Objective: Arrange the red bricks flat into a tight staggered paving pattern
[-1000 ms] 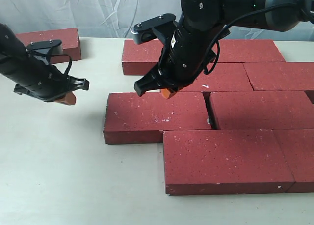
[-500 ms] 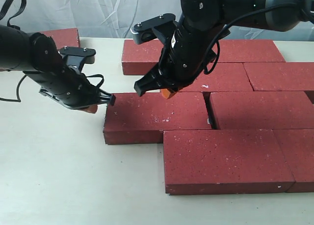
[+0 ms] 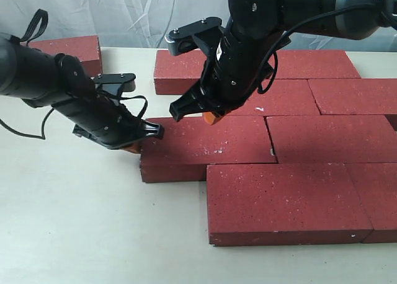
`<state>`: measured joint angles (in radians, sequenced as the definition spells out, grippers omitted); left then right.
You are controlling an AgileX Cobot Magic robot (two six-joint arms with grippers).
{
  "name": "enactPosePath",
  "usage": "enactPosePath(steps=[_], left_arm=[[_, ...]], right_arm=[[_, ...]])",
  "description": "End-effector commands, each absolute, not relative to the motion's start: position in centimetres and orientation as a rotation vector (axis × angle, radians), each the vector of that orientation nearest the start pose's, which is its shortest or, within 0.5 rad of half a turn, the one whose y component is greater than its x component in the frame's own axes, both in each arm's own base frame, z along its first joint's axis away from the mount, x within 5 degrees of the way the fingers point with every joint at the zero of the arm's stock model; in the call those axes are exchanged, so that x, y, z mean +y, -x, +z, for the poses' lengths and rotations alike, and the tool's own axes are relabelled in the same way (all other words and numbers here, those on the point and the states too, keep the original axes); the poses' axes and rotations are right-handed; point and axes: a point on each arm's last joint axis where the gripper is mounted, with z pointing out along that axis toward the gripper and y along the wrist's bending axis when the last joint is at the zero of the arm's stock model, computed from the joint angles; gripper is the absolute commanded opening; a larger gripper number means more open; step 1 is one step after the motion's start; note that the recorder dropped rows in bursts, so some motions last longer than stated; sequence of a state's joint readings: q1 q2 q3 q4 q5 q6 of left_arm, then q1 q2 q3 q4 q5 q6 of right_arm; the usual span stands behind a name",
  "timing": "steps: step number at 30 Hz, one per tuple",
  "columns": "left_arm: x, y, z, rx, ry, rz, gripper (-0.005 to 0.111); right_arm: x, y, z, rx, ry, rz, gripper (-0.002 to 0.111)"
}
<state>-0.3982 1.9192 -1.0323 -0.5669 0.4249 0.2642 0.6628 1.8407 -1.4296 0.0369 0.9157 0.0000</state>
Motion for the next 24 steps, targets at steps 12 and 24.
enactPosePath(steps=[12, 24], left_arm=[[-16.3, -32.2, 13.2, 2.725, -0.388, -0.593, 0.000], [-10.6, -33.9, 13.1, 2.779, -0.193, -0.590, 0.000]], right_arm=[[23.8, -30.5, 24.6, 2.663, 0.889, 0.195, -0.001], [23.7, -30.4, 24.5, 2.667, 0.890, 0.193, -0.001]])
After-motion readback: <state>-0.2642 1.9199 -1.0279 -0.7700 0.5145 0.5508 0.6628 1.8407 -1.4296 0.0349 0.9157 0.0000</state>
